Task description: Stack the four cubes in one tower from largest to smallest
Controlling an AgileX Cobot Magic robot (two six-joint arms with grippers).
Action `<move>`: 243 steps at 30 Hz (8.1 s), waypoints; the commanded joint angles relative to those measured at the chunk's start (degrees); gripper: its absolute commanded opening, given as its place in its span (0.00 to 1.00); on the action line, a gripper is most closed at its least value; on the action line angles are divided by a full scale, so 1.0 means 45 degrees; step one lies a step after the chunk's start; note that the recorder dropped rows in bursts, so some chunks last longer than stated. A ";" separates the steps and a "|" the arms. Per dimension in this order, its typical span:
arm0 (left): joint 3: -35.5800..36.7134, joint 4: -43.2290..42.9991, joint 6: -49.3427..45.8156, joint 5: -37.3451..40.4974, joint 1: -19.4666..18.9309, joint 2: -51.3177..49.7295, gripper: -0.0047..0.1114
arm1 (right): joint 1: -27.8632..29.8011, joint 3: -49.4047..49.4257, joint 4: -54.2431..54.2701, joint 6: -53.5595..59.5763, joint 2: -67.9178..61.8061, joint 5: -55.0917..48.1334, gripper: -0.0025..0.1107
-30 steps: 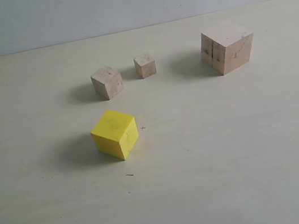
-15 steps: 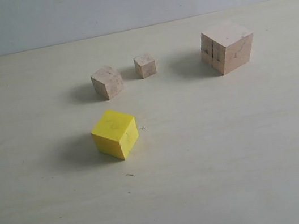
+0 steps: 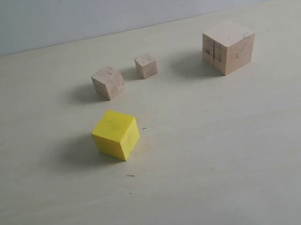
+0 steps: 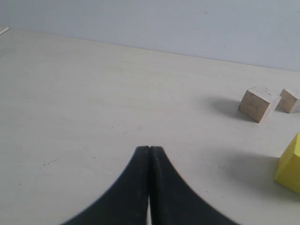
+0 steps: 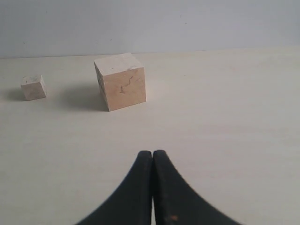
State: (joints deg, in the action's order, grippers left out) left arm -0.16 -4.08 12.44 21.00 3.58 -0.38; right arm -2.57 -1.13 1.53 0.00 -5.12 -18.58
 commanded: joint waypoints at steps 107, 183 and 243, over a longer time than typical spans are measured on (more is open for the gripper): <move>0.0035 -0.0026 -0.0034 -0.0026 -0.0056 0.0084 0.04 | -0.0349 -0.8362 0.1329 0.0000 -1.1959 0.0357 0.02; 0.0035 -0.0026 -0.0034 -0.0026 -0.0056 0.0084 0.04 | -0.1364 -2.1750 -0.0158 0.3134 -2.6697 -0.5983 0.95; 0.0035 -0.0026 -0.0034 -0.0026 -0.0056 0.0084 0.04 | -0.1364 -2.2941 -0.0089 -0.0713 -2.5758 -0.8948 0.02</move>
State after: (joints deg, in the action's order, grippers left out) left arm -0.16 -4.08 12.44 21.00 3.58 -0.38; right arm -8.78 -104.04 1.19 -2.09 -123.25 -57.72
